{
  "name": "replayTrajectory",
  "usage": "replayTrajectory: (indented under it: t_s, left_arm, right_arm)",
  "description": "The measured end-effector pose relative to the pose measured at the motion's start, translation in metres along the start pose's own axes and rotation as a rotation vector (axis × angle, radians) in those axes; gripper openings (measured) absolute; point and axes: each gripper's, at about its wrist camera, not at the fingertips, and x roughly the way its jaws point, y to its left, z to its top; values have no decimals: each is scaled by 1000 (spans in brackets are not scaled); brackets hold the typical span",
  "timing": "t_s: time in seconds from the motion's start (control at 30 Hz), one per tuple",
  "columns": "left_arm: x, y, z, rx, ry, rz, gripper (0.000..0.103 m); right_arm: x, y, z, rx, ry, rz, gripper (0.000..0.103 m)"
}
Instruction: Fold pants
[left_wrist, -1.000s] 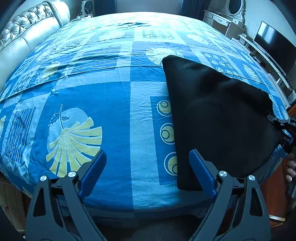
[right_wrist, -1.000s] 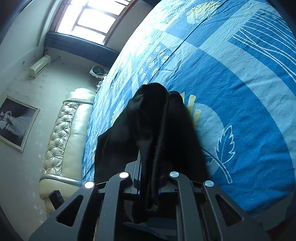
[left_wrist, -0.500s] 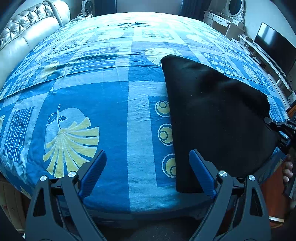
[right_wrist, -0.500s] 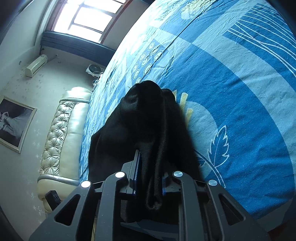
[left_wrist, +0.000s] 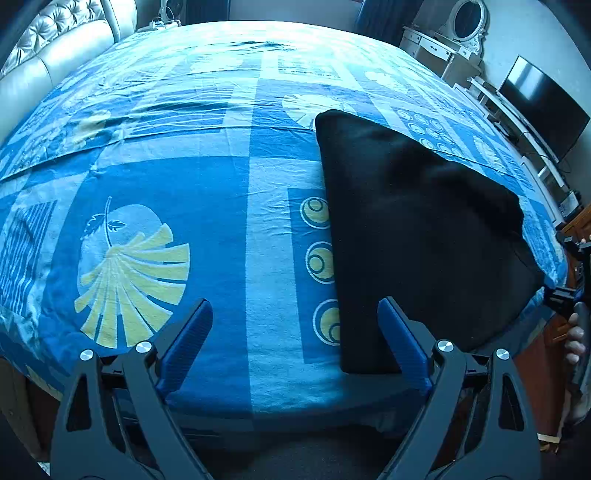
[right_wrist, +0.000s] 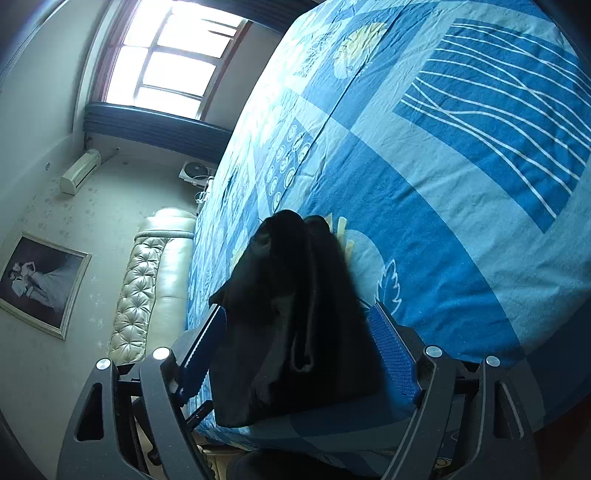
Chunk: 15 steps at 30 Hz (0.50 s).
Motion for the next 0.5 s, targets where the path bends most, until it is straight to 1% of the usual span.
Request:
replayTrajectory:
  t_s: [0.17, 0.27, 0.33, 0.5]
  left_arm:
    - [3, 8, -2, -81, 31, -192, 91]
    - [9, 6, 0, -100, 55, -298, 91]
    - [14, 4, 3, -111, 65, -353, 91]
    - [33, -2, 12, -148, 103, -476, 91]
  right_arm:
    - [11, -6, -12, 13, 57, 20, 79]
    - [22, -3, -17, -8, 89, 15, 79]
    - [27, -1, -20, -22, 95, 9, 81]
    - [34, 3, -19, -48, 115, 1, 81]
